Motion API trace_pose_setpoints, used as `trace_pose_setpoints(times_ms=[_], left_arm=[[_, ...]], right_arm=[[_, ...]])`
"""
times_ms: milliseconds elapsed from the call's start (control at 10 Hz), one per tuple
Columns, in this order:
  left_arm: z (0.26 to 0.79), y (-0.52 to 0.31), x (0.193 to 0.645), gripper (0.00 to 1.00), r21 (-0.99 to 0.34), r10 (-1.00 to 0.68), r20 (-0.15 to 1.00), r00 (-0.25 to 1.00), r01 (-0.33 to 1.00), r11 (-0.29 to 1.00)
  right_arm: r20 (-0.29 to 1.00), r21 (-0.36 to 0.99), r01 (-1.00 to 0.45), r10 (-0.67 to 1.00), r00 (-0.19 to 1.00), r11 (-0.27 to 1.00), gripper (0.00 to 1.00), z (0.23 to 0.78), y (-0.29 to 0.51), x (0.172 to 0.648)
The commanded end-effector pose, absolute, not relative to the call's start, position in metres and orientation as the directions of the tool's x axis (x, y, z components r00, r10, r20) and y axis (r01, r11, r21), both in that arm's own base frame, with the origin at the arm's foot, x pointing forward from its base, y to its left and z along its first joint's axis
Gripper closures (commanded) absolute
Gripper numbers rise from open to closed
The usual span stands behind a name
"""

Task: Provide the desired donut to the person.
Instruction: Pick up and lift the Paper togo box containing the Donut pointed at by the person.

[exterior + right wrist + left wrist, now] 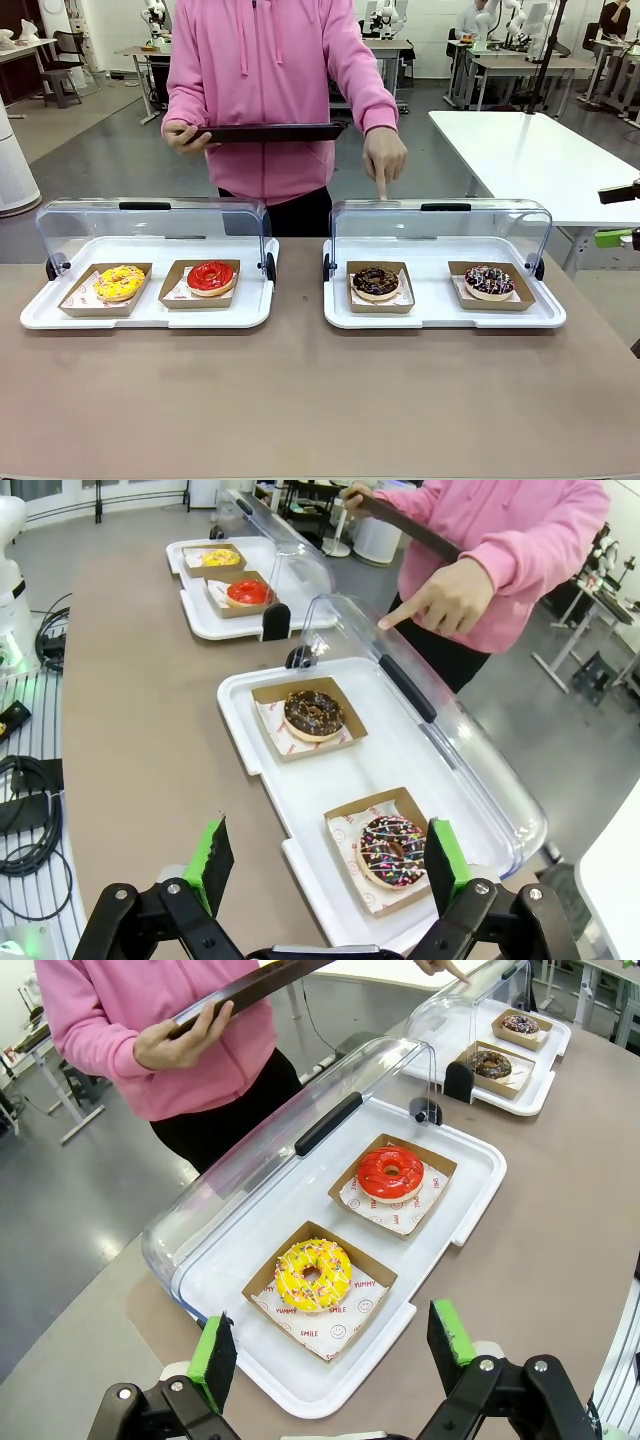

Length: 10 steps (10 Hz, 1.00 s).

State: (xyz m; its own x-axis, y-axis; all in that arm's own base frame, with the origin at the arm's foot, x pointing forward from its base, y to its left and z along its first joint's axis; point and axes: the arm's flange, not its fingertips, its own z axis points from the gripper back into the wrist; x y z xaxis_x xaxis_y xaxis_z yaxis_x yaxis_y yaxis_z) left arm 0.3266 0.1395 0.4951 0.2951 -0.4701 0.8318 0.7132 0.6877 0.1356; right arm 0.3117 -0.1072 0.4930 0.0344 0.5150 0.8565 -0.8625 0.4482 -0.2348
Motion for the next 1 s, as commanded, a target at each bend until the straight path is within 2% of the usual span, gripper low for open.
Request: trace_pose_setpoints(times_ms=[0,500,600,700,900], left_arm=[[0.495,0.14,0.326,0.0,0.133,-0.468,0.834,0.292,0.717,0.685],[0.495,0.14,0.326,0.0,0.133,-0.468,0.834,0.292,0.717,0.685],[0.495,0.14,0.326,0.0,0.133,-0.468,0.834,0.292,0.717,0.685],[0.495,0.14,0.326,0.0,0.133,-0.468,0.834,0.292,0.717,0.685],[0.495,0.14,0.326,0.0,0.133,-0.468,0.834,0.292,0.717,0.685]], right_arm=[[0.863,-0.251,-0.862,0.504,0.007,0.441,0.0,0.491,-0.108,0.317],[0.863,-0.251,-0.862,0.504,0.007,0.441,0.0,0.491,-0.108,0.317],[0.855,-0.231,-0.865,0.517,0.038,0.446,0.0,0.492,-0.108,0.312],[0.832,-0.275,-0.904,0.552,-0.052,0.329,0.0,0.509,-0.086,0.31],[0.741,-0.255,-0.932,0.672,-0.017,0.257,0.0,0.542,-0.007,0.316]])
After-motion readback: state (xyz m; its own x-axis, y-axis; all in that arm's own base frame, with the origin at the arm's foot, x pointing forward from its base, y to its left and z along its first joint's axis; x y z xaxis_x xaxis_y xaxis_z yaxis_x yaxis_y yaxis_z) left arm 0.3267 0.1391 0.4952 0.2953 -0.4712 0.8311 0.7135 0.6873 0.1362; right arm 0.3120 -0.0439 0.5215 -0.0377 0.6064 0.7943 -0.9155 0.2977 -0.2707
